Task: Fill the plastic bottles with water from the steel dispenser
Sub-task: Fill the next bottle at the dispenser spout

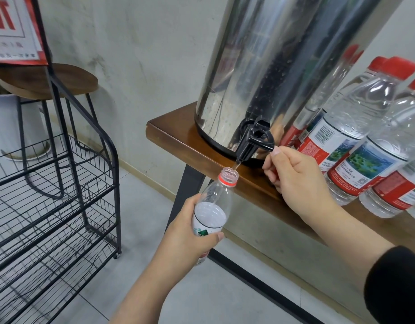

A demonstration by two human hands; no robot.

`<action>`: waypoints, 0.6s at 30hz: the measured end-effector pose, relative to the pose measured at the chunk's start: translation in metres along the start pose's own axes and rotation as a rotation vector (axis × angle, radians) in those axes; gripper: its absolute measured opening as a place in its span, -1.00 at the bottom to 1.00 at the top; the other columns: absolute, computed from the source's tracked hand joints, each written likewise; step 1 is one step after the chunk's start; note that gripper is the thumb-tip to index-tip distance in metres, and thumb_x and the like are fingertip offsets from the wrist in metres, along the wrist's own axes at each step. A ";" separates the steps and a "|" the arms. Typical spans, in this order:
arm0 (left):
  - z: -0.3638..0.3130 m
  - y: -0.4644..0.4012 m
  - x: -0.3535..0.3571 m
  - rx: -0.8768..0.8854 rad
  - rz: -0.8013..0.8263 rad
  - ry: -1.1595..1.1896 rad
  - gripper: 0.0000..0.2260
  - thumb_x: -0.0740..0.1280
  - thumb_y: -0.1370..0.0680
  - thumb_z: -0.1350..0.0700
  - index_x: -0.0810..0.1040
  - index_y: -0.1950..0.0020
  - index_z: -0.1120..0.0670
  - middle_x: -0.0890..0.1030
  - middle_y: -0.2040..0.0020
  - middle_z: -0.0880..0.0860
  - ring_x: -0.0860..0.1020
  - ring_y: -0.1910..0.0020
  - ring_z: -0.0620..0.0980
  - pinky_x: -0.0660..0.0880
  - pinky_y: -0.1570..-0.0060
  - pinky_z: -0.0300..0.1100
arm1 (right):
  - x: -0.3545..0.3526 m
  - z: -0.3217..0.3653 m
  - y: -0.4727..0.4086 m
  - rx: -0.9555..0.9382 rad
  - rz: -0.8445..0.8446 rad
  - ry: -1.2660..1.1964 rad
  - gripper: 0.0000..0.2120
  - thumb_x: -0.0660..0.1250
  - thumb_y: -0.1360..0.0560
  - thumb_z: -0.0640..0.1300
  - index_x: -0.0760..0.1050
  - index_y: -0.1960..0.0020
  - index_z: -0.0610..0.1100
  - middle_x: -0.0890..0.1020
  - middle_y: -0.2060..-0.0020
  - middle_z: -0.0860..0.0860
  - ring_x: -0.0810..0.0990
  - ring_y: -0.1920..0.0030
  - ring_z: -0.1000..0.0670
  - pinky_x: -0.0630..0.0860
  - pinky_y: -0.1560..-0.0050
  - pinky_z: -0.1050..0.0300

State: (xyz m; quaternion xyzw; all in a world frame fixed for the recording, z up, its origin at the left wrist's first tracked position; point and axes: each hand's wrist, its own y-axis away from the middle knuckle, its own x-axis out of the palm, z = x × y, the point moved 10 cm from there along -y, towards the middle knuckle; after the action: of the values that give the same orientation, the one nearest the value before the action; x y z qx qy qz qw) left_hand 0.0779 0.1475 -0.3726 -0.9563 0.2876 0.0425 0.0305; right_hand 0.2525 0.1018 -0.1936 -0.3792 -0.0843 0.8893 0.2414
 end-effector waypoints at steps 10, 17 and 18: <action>0.000 0.000 0.001 0.003 0.003 -0.009 -0.33 0.59 -0.43 0.10 0.35 -0.37 -0.32 0.58 -0.18 -0.31 0.54 -0.21 -0.30 0.53 -0.06 -0.42 | 0.000 -0.001 -0.001 -0.007 -0.013 -0.011 -0.60 0.11 -0.71 -0.04 0.51 0.25 -0.06 0.50 0.44 -0.02 0.39 0.43 0.02 0.32 0.32 0.10; 0.001 -0.001 0.001 -0.003 0.003 -0.015 -0.34 0.59 -0.43 0.08 0.34 -0.34 -0.37 0.57 -0.17 -0.34 0.54 -0.20 -0.31 0.54 -0.09 -0.37 | 0.000 -0.001 -0.001 -0.008 -0.014 -0.003 -0.60 0.11 -0.71 -0.03 0.51 0.25 -0.04 0.51 0.43 -0.01 0.40 0.43 0.02 0.33 0.31 0.09; 0.001 -0.001 0.001 -0.003 0.002 -0.016 -0.34 0.59 -0.43 0.08 0.34 -0.34 -0.38 0.57 -0.16 -0.35 0.54 -0.20 -0.32 0.53 -0.09 -0.37 | 0.000 -0.001 -0.001 -0.007 -0.015 -0.004 -0.60 0.11 -0.71 -0.03 0.51 0.25 -0.04 0.51 0.43 -0.01 0.40 0.43 0.03 0.33 0.31 0.10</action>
State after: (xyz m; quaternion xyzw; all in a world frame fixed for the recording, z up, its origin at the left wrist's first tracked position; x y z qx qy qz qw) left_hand 0.0792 0.1479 -0.3737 -0.9557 0.2882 0.0507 0.0316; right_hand 0.2533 0.1022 -0.1939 -0.3777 -0.0906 0.8879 0.2465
